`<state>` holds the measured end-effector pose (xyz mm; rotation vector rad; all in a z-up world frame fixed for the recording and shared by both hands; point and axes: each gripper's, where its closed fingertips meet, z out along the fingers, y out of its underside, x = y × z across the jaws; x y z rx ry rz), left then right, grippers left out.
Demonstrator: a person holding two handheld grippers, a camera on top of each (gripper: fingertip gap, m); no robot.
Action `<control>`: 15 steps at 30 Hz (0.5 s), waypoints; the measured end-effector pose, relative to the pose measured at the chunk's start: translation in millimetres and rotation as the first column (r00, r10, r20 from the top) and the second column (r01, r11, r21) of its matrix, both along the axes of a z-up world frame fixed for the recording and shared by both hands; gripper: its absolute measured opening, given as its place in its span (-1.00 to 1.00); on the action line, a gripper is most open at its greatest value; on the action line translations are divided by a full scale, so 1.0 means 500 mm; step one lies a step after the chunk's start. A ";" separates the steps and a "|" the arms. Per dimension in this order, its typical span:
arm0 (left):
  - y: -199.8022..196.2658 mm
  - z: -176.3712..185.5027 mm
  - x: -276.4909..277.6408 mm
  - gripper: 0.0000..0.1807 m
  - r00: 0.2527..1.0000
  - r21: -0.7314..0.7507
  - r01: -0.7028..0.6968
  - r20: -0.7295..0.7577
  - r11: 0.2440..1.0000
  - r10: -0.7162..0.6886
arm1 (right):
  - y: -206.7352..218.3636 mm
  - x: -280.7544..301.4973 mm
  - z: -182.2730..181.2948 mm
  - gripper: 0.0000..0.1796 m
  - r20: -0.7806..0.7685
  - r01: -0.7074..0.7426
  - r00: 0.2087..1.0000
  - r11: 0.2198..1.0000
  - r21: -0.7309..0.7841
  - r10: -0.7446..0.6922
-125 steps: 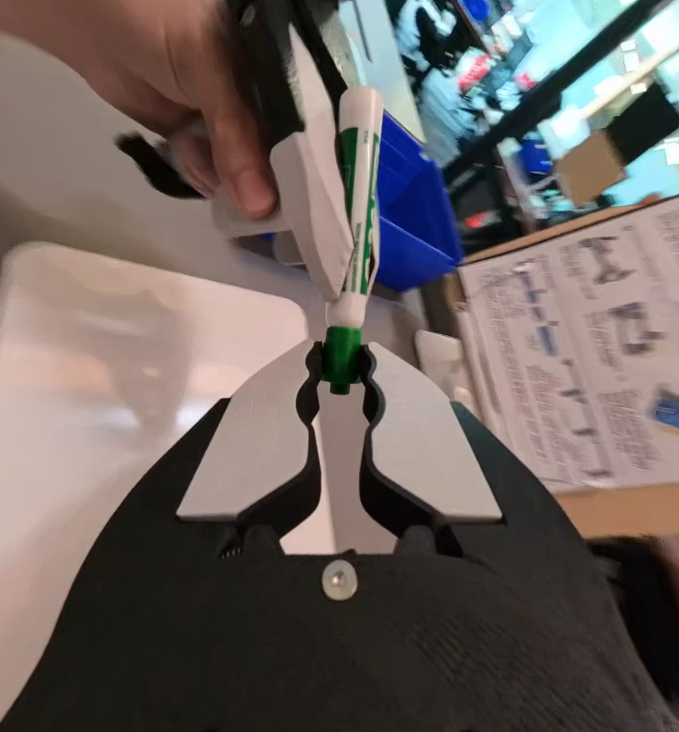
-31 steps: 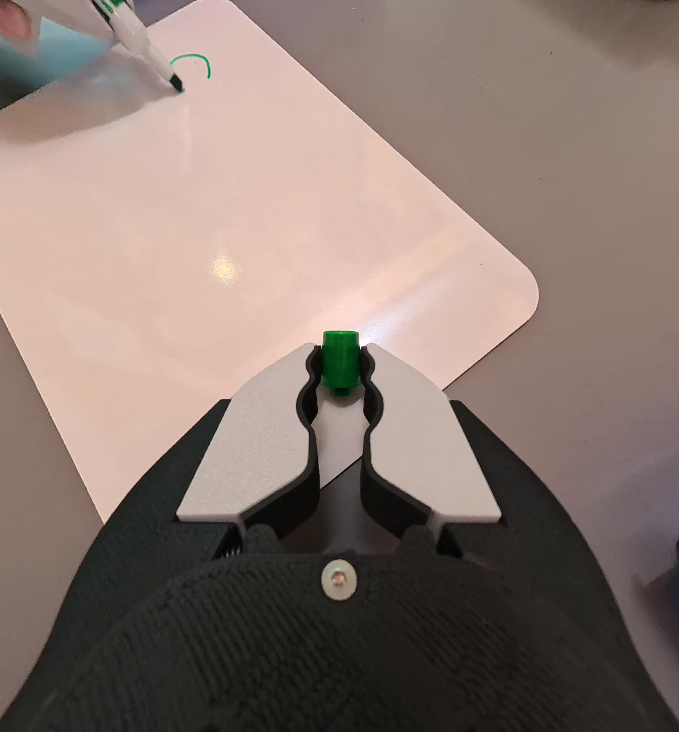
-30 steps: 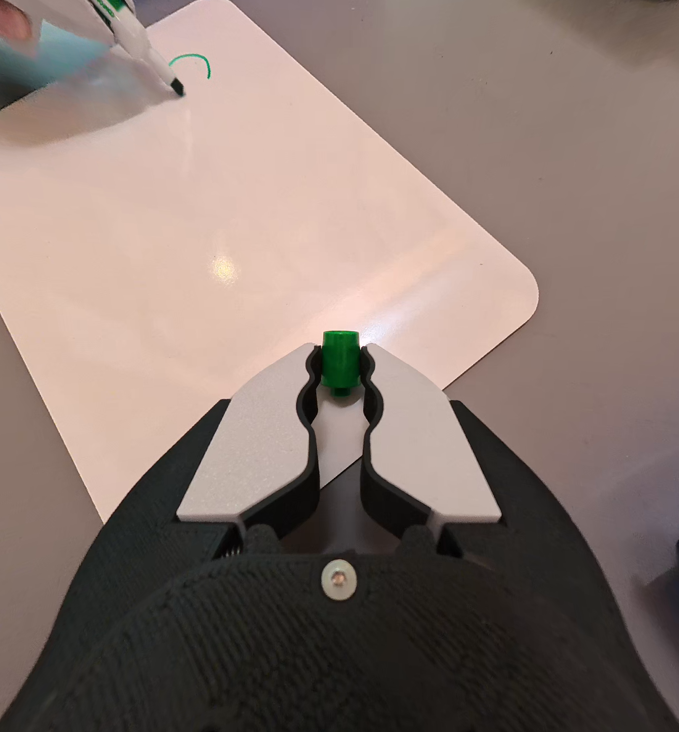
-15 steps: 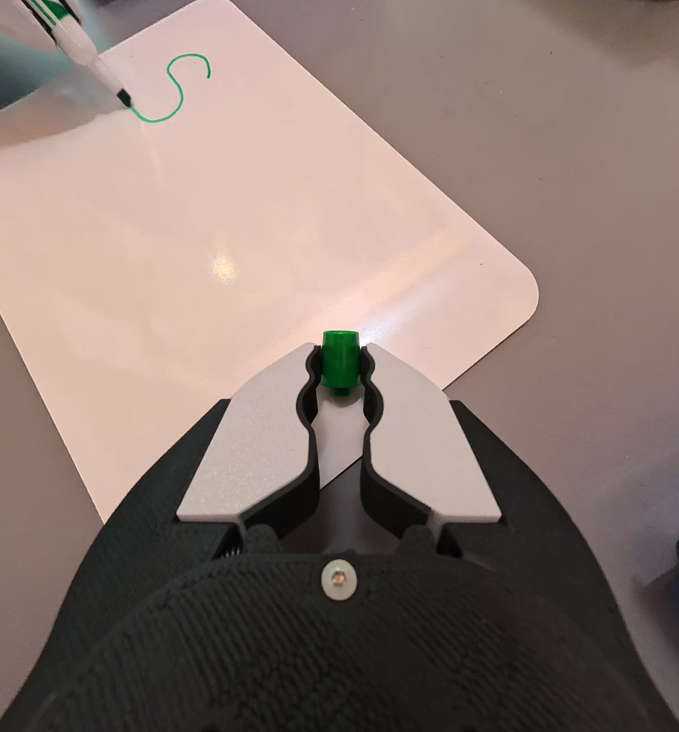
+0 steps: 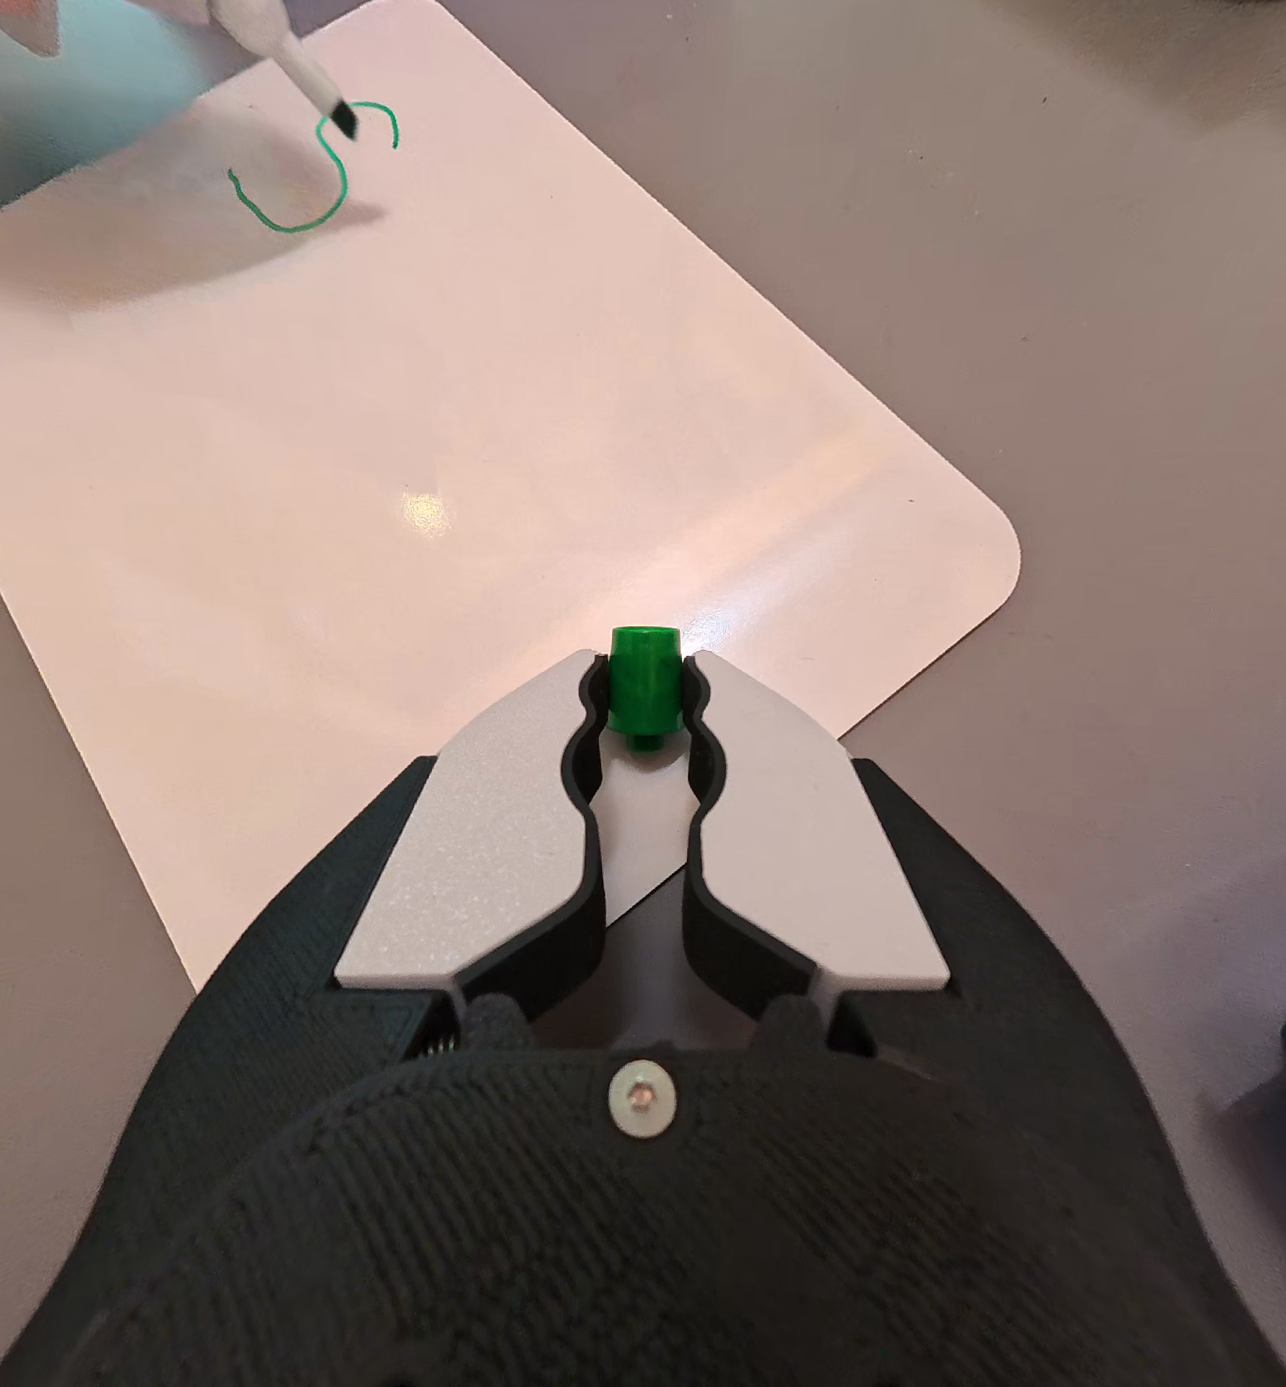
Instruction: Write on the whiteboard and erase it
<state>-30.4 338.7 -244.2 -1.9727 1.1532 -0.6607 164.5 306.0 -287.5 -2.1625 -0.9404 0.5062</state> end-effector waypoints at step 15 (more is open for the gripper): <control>0.015 -0.036 0.035 -0.80 0.987 0.060 0.049 -0.156 0.997 -0.039 | 0.000 0.000 0.000 -0.79 -0.001 -0.001 1.000 1.000 0.000 0.001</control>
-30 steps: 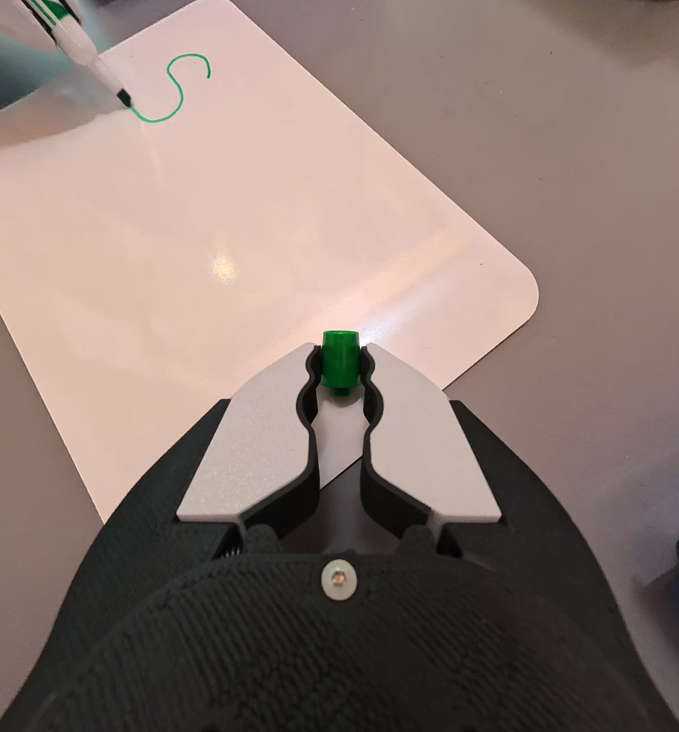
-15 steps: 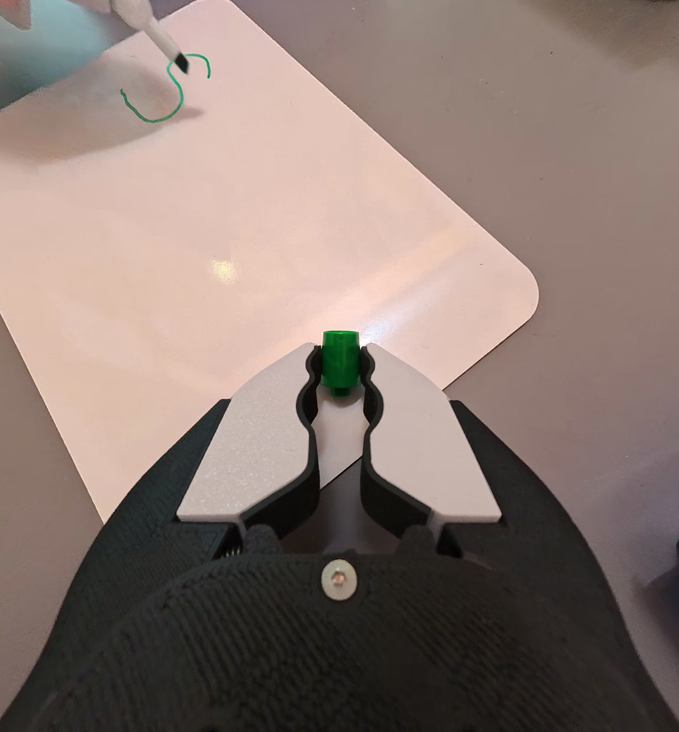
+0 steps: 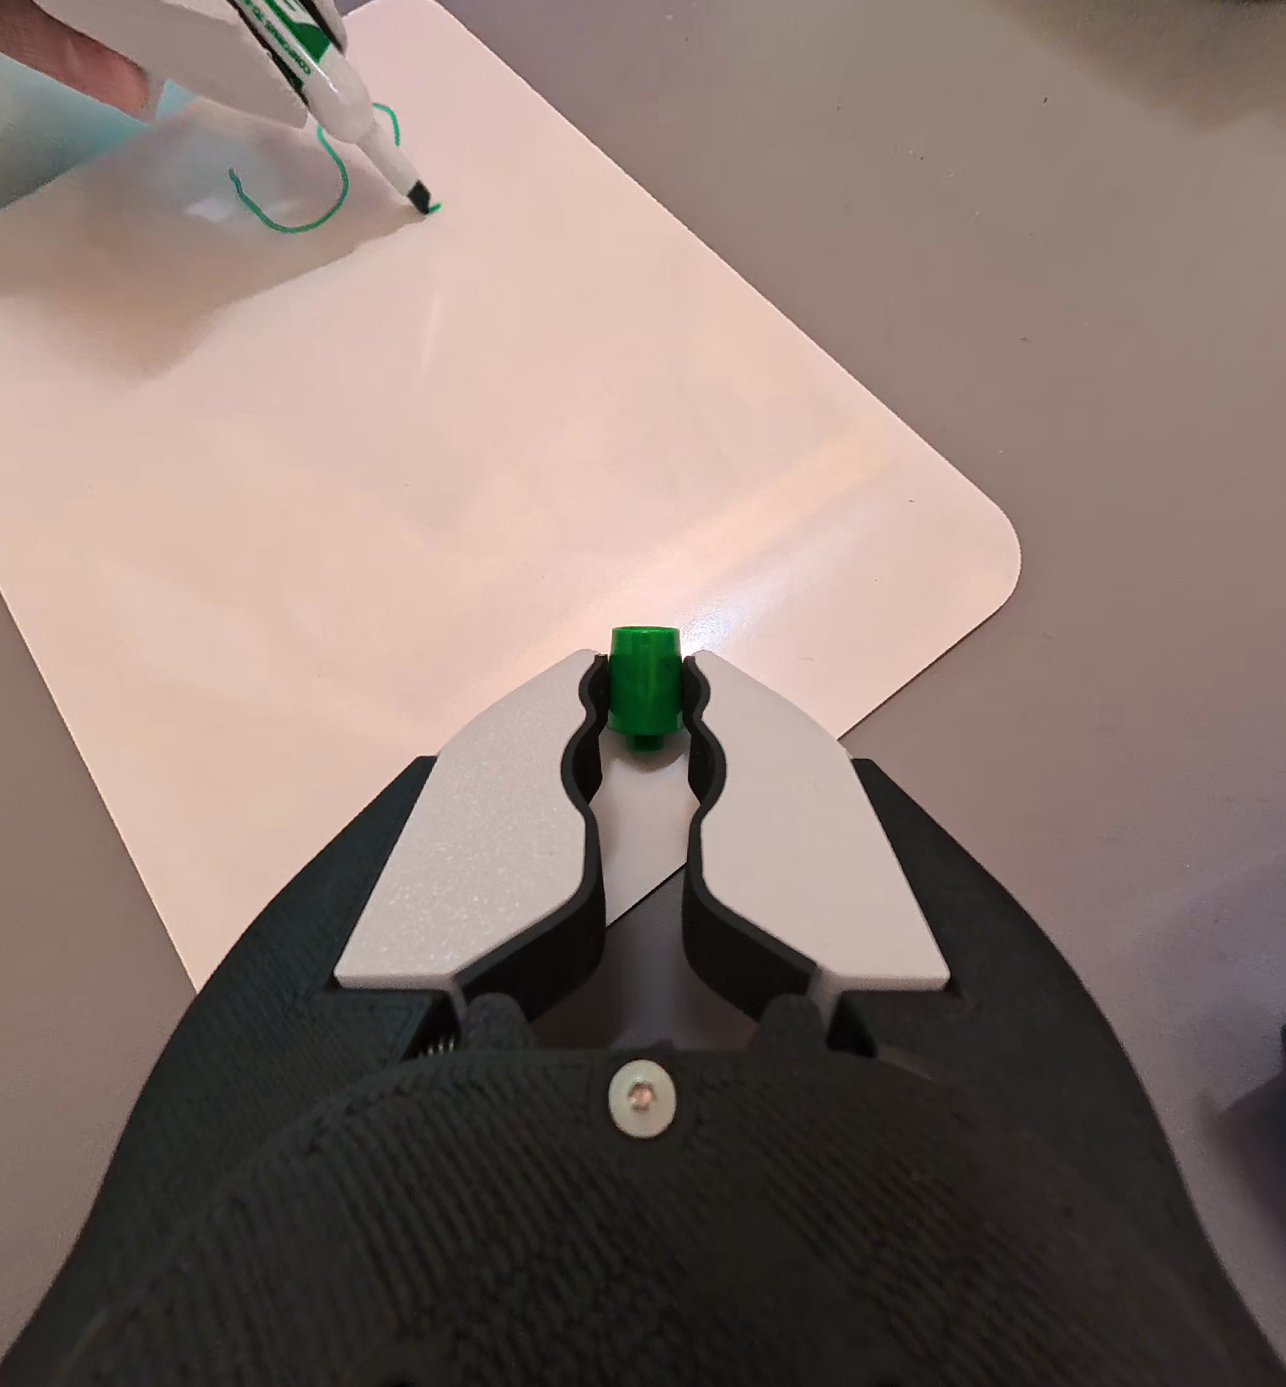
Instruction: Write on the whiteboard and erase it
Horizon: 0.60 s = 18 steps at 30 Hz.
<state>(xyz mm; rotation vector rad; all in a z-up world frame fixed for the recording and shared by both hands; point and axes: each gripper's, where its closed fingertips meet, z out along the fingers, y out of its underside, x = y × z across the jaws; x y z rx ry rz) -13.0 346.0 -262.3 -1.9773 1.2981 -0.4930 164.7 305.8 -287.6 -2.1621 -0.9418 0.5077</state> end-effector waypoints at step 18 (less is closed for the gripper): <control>-0.022 0.039 -0.013 -0.79 0.998 0.011 -0.043 0.045 0.999 0.042 | 0.000 -0.001 0.000 -0.79 0.000 -0.004 1.000 1.000 0.000 0.004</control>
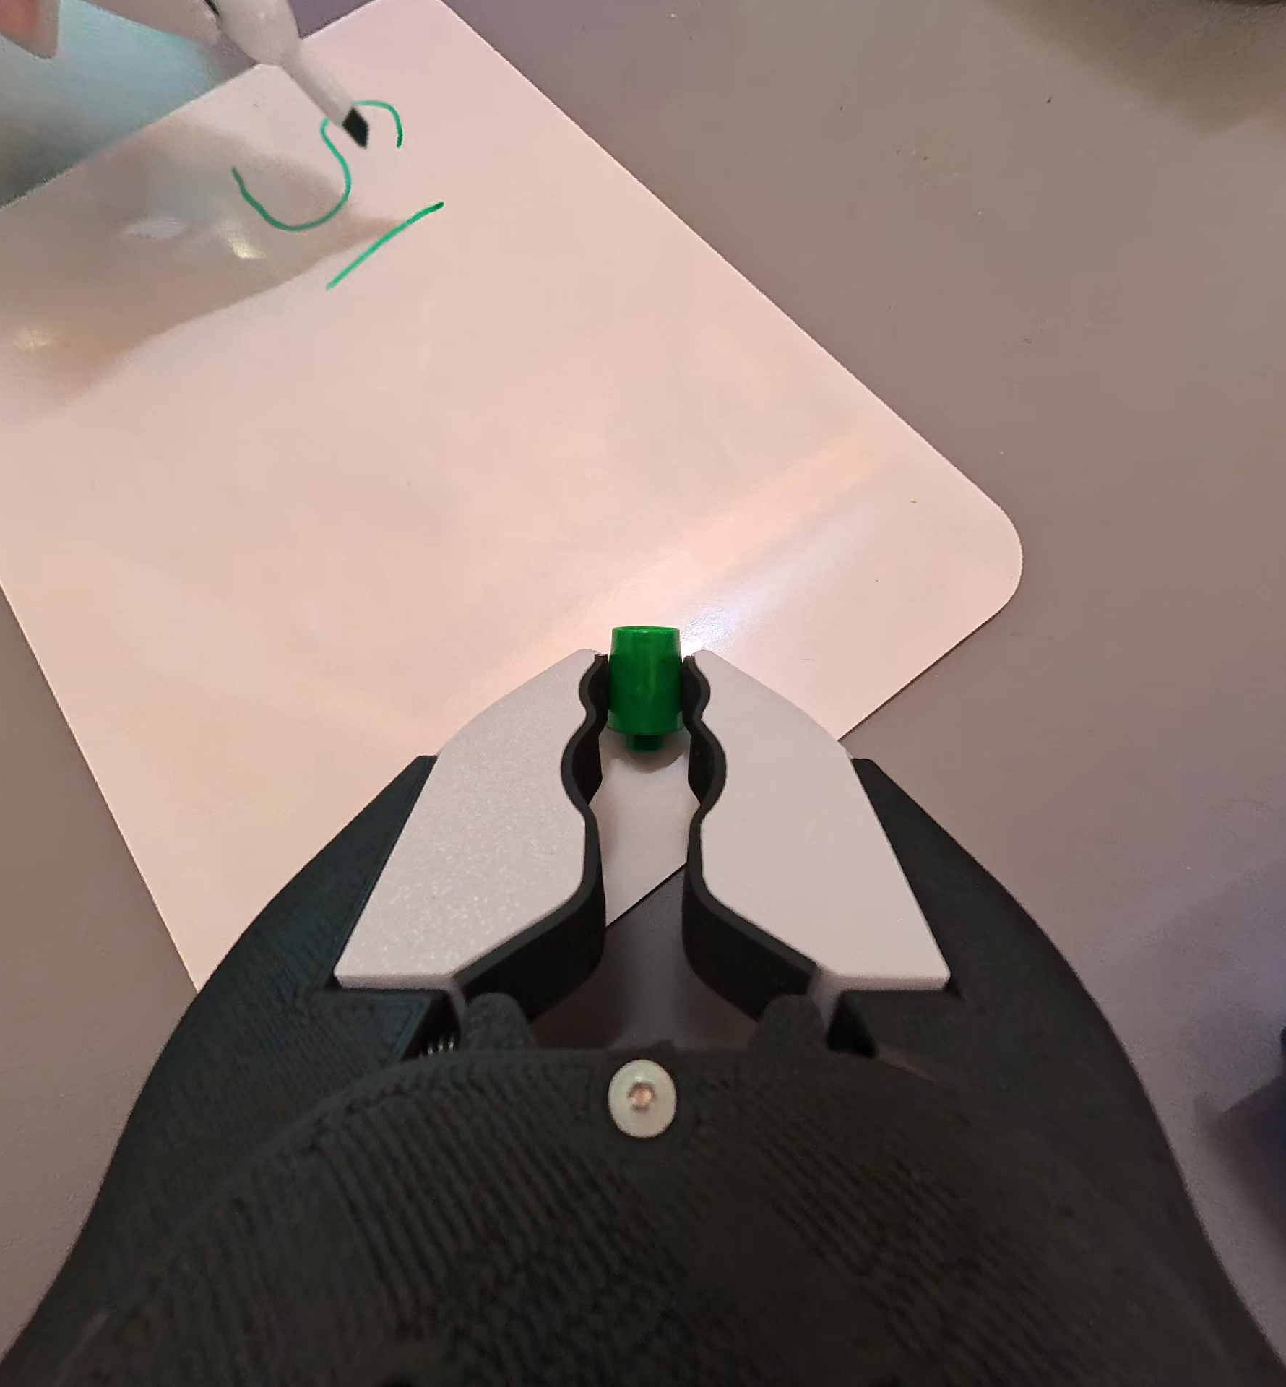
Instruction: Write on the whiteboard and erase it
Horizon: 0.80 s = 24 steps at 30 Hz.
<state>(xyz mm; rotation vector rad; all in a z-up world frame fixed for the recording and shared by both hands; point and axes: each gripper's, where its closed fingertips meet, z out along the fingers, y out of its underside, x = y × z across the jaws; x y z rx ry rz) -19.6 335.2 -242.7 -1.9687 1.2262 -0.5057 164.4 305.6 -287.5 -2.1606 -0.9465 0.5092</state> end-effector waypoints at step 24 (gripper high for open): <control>0.029 -0.010 0.061 -0.79 0.999 -0.028 0.028 0.015 0.999 -0.028 | 0.000 0.000 0.000 -0.79 0.000 0.000 1.000 1.000 0.000 0.000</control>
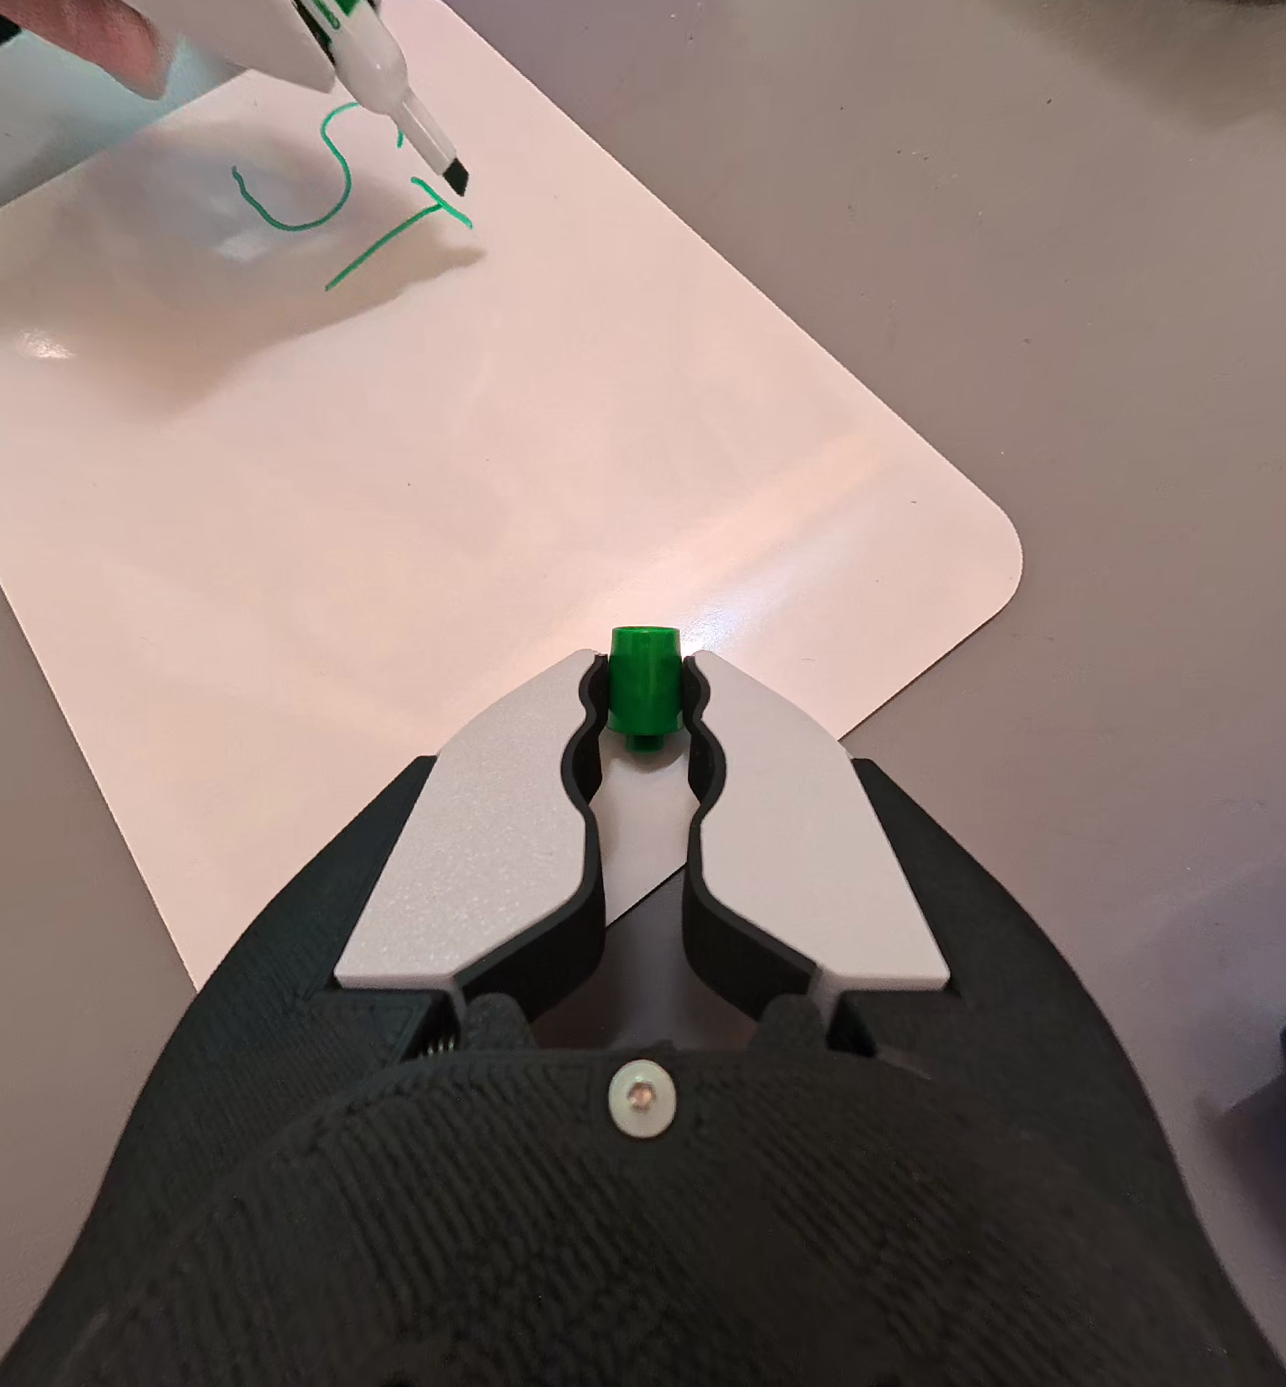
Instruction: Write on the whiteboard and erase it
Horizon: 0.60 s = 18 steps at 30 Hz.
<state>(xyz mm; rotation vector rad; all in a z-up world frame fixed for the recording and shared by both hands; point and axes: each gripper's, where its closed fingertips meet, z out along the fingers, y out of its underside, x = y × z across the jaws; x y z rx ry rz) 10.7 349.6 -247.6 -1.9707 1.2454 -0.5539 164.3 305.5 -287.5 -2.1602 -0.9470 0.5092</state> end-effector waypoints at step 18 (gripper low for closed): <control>-0.021 -0.027 0.010 -0.79 0.986 0.017 0.063 -0.156 0.998 -0.059 | -0.001 0.000 0.000 -0.79 -0.001 -0.006 1.000 1.000 -0.001 0.006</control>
